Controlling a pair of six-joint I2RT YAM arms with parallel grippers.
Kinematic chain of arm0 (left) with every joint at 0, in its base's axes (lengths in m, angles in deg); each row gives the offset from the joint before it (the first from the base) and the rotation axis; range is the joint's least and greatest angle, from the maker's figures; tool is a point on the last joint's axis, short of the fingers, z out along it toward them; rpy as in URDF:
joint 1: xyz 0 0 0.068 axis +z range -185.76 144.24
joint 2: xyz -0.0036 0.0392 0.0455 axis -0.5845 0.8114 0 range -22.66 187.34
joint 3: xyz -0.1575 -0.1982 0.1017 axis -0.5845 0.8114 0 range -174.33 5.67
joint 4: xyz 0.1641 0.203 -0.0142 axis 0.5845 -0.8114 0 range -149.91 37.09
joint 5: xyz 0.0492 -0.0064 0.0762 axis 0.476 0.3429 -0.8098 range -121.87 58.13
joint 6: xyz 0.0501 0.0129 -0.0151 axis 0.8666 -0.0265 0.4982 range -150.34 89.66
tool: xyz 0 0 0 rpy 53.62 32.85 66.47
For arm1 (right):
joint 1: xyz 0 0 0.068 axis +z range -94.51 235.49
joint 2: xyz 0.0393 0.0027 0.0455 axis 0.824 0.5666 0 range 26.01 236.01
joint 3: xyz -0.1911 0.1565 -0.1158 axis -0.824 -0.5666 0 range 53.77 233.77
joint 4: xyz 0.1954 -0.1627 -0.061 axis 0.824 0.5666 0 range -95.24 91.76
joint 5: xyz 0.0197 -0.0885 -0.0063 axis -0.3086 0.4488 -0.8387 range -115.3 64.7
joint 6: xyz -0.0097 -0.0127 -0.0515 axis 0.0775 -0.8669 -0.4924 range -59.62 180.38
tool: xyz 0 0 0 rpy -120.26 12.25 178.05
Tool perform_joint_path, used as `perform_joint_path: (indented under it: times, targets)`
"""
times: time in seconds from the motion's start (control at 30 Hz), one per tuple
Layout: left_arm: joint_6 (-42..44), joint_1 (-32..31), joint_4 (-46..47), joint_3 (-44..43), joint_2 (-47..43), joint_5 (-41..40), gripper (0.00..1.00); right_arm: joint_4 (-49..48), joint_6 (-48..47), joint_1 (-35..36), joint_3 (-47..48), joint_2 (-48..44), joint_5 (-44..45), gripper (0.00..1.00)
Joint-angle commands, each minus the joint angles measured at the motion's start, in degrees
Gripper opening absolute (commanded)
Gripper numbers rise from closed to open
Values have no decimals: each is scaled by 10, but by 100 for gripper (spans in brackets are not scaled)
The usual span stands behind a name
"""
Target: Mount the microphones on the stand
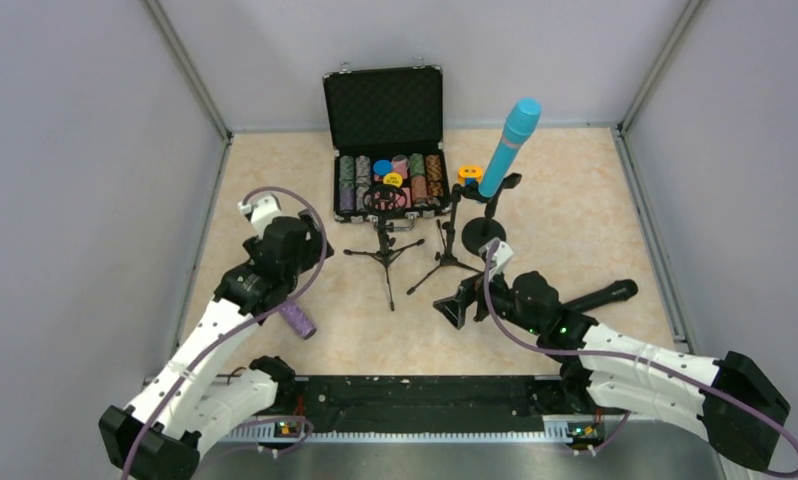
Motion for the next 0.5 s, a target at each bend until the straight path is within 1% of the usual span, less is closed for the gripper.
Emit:
perform_joint_path:
  times: [0.0, 0.13, 0.27, 0.37, 0.47]
  targets:
    - [-79, 2, -57, 36, 1, -63, 97, -31, 2, -5, 1, 6, -11, 99]
    - [-125, 2, -86, 49, 45, -75, 98, -18, 0, -5, 1, -1, -11, 99]
    - [-189, 3, -137, 35, 117, -93, 99, -10, 0, -5, -4, -12, -6, 99]
    - [-207, 4, -163, 15, 176, -91, 99, -9, 0, -6, -7, -14, -6, 99]
    - [-218, 4, -170, 10, 224, -88, 99, -10, 1, -6, -8, -11, -8, 99]
